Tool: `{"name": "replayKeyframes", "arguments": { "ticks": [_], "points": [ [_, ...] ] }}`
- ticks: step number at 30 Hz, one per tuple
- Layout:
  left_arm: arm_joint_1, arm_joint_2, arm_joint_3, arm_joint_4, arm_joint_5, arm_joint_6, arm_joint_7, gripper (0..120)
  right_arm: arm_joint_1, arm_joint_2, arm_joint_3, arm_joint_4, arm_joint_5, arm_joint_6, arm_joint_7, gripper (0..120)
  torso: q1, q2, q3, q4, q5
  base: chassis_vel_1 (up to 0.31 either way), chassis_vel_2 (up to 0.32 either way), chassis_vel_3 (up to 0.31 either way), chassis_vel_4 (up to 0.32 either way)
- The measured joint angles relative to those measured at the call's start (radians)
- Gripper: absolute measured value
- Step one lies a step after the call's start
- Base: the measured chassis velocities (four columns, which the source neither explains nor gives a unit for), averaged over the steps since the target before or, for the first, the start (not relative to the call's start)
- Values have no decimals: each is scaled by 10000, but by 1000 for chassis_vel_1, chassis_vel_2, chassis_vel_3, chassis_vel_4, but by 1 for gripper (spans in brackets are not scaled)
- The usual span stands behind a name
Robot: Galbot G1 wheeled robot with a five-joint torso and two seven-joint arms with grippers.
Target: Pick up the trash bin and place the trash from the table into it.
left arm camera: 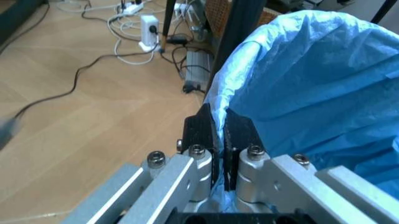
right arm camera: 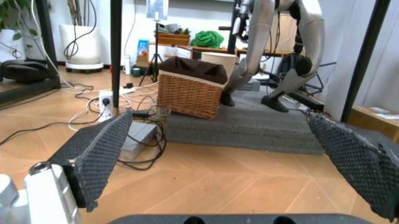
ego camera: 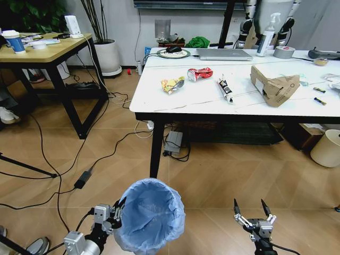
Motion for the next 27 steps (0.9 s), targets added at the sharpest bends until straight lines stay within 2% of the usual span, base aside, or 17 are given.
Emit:
{"name": "replayKeyframes", "arguments": {
  "ticks": [27],
  "points": [
    [182, -272, -52, 3, -90, -4, 263, 0, -132, -208, 58, 142, 125, 65, 15, 100, 371, 1100, 725, 0, 1, 0, 0, 0, 0]
  ]
}}
